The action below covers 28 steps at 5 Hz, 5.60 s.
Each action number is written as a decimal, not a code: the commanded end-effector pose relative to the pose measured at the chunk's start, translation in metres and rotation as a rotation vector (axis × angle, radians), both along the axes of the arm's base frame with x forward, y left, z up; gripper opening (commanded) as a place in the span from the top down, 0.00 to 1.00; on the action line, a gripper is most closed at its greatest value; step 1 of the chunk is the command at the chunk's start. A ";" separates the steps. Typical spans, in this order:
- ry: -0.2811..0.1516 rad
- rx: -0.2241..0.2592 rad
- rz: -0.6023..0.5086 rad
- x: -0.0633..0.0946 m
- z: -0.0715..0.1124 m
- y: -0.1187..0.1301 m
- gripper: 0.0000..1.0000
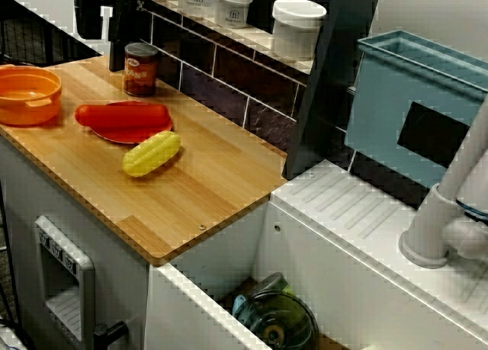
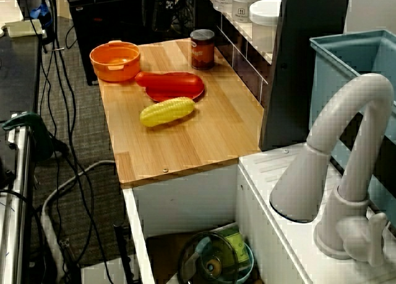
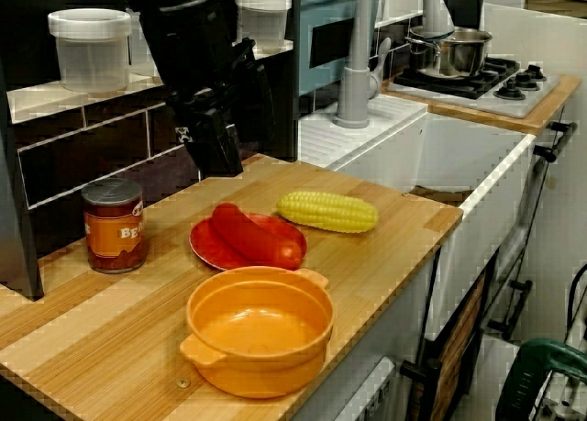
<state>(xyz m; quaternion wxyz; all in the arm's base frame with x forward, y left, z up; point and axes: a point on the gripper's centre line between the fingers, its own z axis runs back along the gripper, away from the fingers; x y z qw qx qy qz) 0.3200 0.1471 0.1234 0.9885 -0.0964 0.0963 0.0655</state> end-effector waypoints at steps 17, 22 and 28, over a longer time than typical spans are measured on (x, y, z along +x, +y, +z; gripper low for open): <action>-0.077 0.156 0.372 -0.039 -0.042 0.052 0.00; -0.085 0.180 0.425 -0.027 -0.070 0.053 0.00; -0.028 0.082 0.374 -0.024 -0.024 0.055 1.00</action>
